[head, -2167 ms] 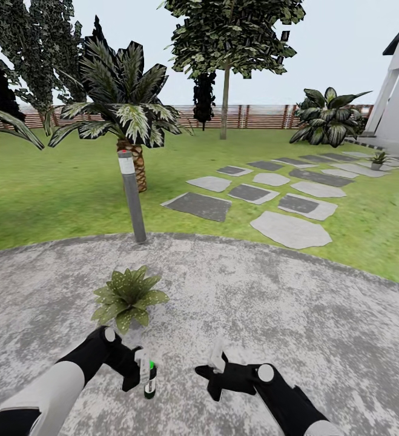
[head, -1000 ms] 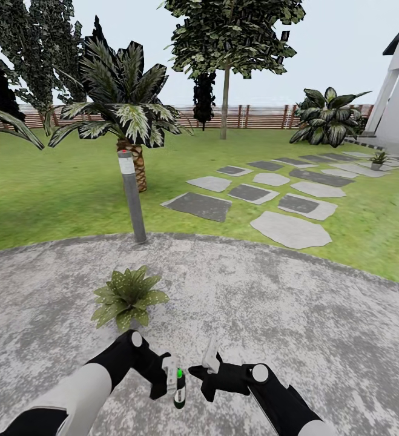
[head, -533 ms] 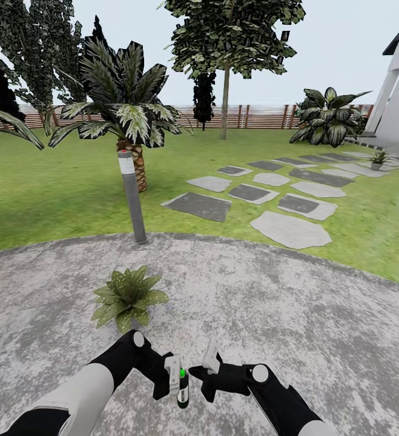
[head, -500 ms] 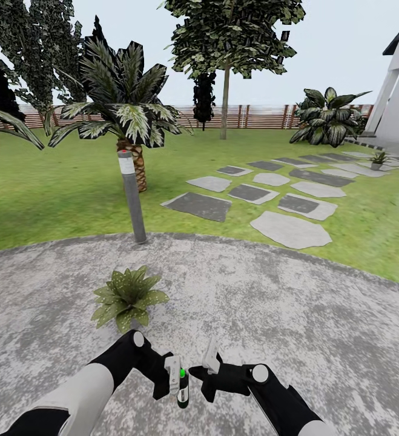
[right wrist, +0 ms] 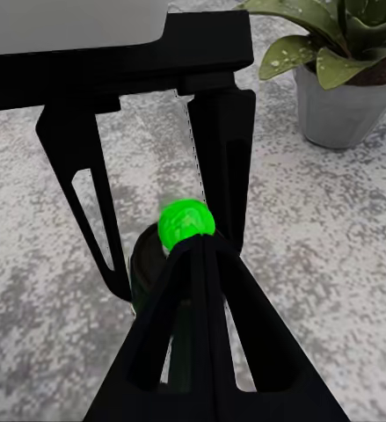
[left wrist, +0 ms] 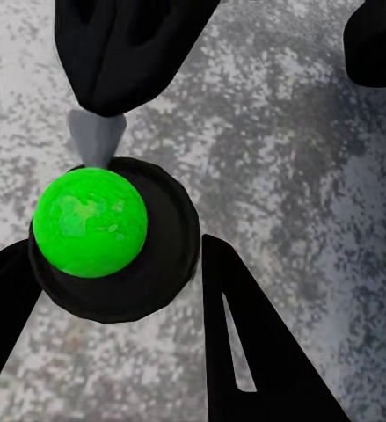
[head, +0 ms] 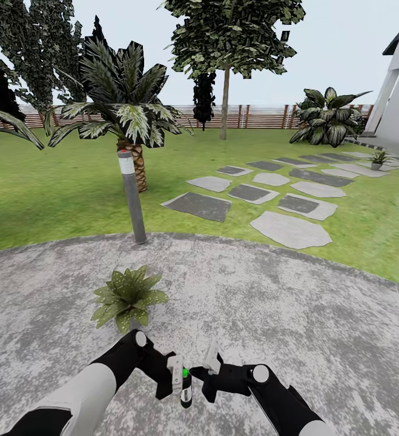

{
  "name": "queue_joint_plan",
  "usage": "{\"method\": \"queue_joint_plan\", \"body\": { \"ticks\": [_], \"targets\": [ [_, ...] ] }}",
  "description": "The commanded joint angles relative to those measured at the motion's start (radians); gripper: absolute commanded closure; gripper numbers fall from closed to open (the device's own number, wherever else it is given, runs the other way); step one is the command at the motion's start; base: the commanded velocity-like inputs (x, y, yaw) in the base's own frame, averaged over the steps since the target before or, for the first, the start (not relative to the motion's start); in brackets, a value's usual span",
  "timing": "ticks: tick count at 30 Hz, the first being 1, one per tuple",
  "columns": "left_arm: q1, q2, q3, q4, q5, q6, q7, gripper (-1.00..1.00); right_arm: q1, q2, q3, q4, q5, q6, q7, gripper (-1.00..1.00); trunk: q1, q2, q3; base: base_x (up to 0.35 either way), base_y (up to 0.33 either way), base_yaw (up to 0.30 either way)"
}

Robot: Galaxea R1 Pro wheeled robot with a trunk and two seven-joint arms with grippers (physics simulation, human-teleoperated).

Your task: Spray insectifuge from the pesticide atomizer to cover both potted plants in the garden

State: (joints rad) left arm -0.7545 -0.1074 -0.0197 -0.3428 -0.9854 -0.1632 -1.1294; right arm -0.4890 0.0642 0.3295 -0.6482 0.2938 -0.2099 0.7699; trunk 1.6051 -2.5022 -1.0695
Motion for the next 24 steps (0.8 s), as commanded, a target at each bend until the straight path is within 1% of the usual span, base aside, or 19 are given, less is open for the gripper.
{"method": "queue_joint_plan", "body": {
  "ticks": [1, 6, 18, 22, 23, 24],
  "targets": [
    [0.0, -0.001, 0.001, -0.004, -0.007, -0.01, -0.001, 1.0, 0.0, 0.0, -0.001, -0.001, 0.013, -0.006, 0.0, 1.0, 0.0, 0.0, -0.001, 0.0, 0.0, 0.0],
    [0.0, -0.001, 0.0, -0.009, 0.01, -0.01, -0.001, 1.0, 0.0, -0.001, -0.001, -0.001, 0.014, -0.006, 0.0, 1.0, 0.0, 0.0, -0.001, 0.0, 0.0, 0.0],
    [0.0, -0.008, 0.0, -0.009, 0.011, -0.009, -0.002, 1.0, 0.0, -0.003, -0.001, 0.0, 0.022, -0.006, -0.001, 1.0, 0.0, 0.0, -0.001, 0.0, 0.0, 0.0],
    [0.0, 0.0, -0.008, -0.007, 0.001, -0.006, 0.001, 1.0, 0.0, -0.003, -0.001, -0.001, 0.022, -0.006, -0.001, 1.0, 0.0, 0.0, -0.001, 0.0, 0.0, 0.0],
    [0.0, 0.005, -0.009, -0.004, -0.001, -0.006, 0.001, 1.0, 0.0, -0.003, -0.001, -0.001, 0.022, -0.006, -0.001, 1.0, 0.0, 0.0, -0.001, 0.0, 0.0, 0.0],
    [0.0, 0.015, -0.01, -0.001, -0.004, -0.005, 0.0, 1.0, 0.0, -0.003, -0.001, -0.001, 0.022, -0.006, -0.001, 1.0, 0.0, 0.0, -0.001, 0.0, 0.0, 0.0]
  ]
}}
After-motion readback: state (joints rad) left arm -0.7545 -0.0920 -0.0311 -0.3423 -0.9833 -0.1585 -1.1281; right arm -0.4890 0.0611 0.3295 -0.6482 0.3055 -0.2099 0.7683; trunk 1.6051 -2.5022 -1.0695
